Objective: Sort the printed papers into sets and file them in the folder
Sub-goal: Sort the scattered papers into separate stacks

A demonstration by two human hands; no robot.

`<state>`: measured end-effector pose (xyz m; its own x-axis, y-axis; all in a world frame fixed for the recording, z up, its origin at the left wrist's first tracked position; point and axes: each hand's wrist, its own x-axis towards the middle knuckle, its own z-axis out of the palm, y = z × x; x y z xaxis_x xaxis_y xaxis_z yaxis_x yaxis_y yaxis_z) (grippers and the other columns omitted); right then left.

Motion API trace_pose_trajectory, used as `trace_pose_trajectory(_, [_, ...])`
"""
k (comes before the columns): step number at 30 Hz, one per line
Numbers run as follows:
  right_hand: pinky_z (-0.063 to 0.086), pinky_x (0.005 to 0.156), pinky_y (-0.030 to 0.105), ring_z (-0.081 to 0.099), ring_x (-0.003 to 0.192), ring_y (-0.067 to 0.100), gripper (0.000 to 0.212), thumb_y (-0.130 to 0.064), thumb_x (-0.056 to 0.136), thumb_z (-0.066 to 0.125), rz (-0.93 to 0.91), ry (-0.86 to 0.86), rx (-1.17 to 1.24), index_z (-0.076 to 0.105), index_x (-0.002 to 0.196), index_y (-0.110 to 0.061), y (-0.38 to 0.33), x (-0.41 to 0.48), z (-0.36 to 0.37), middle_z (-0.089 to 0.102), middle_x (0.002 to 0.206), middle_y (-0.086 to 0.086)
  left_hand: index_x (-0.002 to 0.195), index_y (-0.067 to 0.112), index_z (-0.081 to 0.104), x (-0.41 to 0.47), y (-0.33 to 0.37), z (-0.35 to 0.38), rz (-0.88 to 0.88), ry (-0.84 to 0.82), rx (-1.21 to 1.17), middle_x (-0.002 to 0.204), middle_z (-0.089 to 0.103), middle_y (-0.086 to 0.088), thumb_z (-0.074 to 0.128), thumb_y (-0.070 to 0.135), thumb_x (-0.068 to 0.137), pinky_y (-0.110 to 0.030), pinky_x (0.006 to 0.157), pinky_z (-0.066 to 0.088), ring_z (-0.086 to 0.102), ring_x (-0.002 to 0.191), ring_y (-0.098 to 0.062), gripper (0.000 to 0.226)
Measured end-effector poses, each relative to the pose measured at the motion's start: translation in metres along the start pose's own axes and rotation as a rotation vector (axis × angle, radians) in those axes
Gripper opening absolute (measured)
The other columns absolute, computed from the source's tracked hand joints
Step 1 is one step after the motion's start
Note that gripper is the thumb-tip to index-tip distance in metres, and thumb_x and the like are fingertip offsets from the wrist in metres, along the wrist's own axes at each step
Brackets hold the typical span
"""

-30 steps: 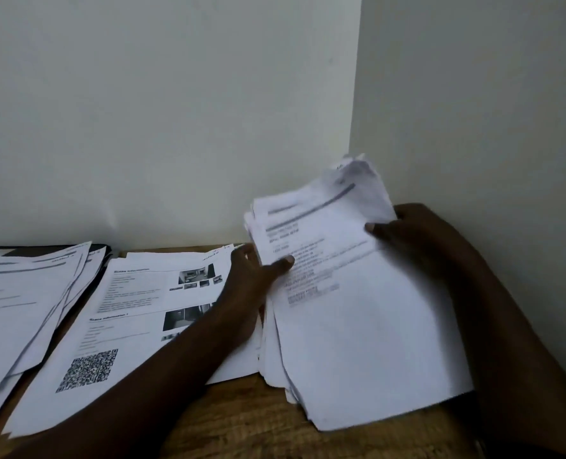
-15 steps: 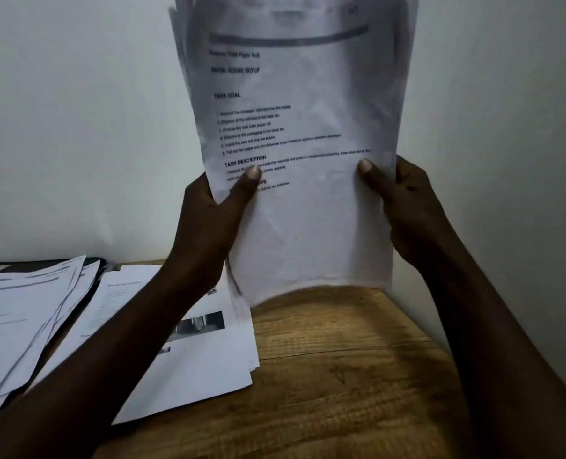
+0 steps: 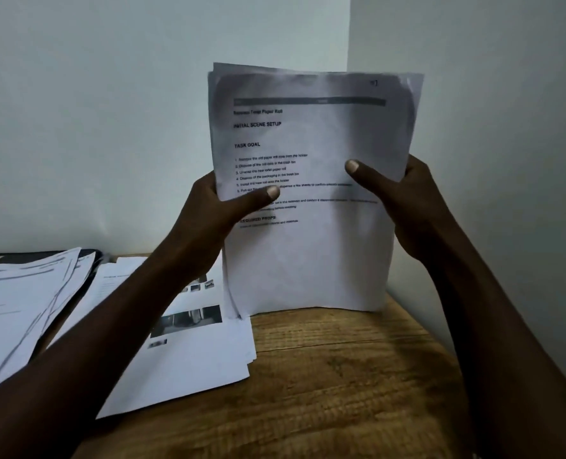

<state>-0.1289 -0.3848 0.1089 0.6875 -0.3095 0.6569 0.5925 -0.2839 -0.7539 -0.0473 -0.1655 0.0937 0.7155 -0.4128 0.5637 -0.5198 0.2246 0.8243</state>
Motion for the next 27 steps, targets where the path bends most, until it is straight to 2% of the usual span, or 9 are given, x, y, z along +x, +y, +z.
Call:
trace_pose_trajectory(2, [0.054,0.086,0.029,0.068,0.099,0.007,0.021,-0.025,0.086,0.07,0.036,0.0,0.02,0.062,0.104,-0.03,0.002,0.001,0.0,0.07,0.106,-0.009,0.12,0.013,0.065,-0.005,-0.017,-0.001,-0.049,0.013,0.011,0.115,0.072,-0.004,0.082,0.019,0.074,-0.048,0.096,0.053,0.069,0.106,-0.022,0.05])
trace_pose_trajectory(5, [0.052,0.097,0.038,0.066,0.107,0.014,0.027,-0.026,0.089,0.067,0.088,0.017,0.066,0.062,0.114,-0.021,0.004,0.001,0.0,0.069,0.115,-0.002,0.118,0.022,0.066,-0.019,-0.04,0.004,-0.133,0.019,0.083,0.112,0.073,0.001,0.084,0.04,0.062,-0.048,0.093,0.055,0.07,0.102,-0.019,0.061])
trace_pose_trajectory(8, [0.049,0.101,0.04,0.065,0.11,0.017,0.035,-0.026,0.09,0.064,0.111,0.049,0.159,0.06,0.124,-0.014,-0.002,0.002,-0.001,0.068,0.119,0.0,0.115,0.022,0.067,-0.017,-0.041,0.005,-0.122,0.091,0.087,0.108,0.074,0.003,0.083,0.04,0.068,-0.047,0.089,0.057,0.071,0.096,-0.017,0.053])
trace_pose_trajectory(11, [0.052,0.097,0.042,0.065,0.11,0.019,0.052,-0.033,0.083,0.07,0.131,0.055,0.189,0.056,0.129,-0.014,-0.005,0.003,-0.006,0.067,0.121,0.001,0.111,0.018,0.068,-0.01,-0.035,0.006,-0.099,0.097,0.012,0.106,0.074,0.0,0.081,0.034,0.074,-0.044,0.085,0.058,0.072,0.095,-0.021,0.042])
trace_pose_trajectory(13, [0.053,0.094,0.042,0.066,0.108,0.019,0.056,-0.034,0.078,0.075,0.149,0.013,0.119,0.057,0.128,-0.016,-0.001,0.0,-0.003,0.068,0.119,0.001,0.111,0.022,0.067,-0.012,-0.042,0.008,-0.129,0.07,0.054,0.106,0.074,0.001,0.082,0.042,0.065,-0.039,0.082,0.059,0.071,0.095,-0.018,0.053])
trace_pose_trajectory(15, [0.054,0.091,0.038,0.067,0.106,0.017,0.049,-0.031,0.08,0.075,0.161,-0.001,0.063,0.059,0.124,-0.018,0.003,-0.002,0.0,0.069,0.116,-0.001,0.11,0.027,0.065,-0.015,-0.049,0.011,-0.164,0.062,0.108,0.105,0.073,0.005,0.082,0.046,0.058,-0.033,0.08,0.059,0.071,0.094,-0.012,0.059])
trace_pose_trajectory(19, [0.055,0.084,0.03,0.067,0.102,0.012,0.032,-0.027,0.083,0.073,0.103,0.087,0.094,0.061,0.112,-0.025,-0.002,0.001,0.0,0.069,0.111,-0.006,0.109,0.026,0.065,-0.008,-0.045,0.011,-0.124,0.097,0.019,0.106,0.074,0.003,0.08,0.031,0.073,-0.033,0.078,0.06,0.071,0.095,-0.017,0.039])
trace_pose_trajectory(24, [0.054,0.081,0.028,0.067,0.1,0.014,0.043,-0.024,0.082,0.075,0.2,0.072,0.033,0.061,0.122,-0.017,0.016,0.0,0.008,0.069,0.114,-0.001,0.118,0.023,0.061,-0.016,-0.065,0.012,-0.233,0.117,0.031,0.109,0.072,0.003,0.083,0.035,0.07,-0.034,0.081,0.059,0.069,0.1,-0.019,0.054])
trace_pose_trajectory(27, [0.054,0.081,0.028,0.066,0.099,0.014,0.04,-0.022,0.085,0.073,0.261,0.05,0.023,0.061,0.123,-0.016,0.027,0.0,0.01,0.069,0.114,0.0,0.107,0.029,0.061,-0.021,-0.079,0.007,-0.309,0.101,0.046,0.108,0.072,0.002,0.083,0.033,0.069,-0.038,0.086,0.057,0.069,0.1,-0.02,0.045])
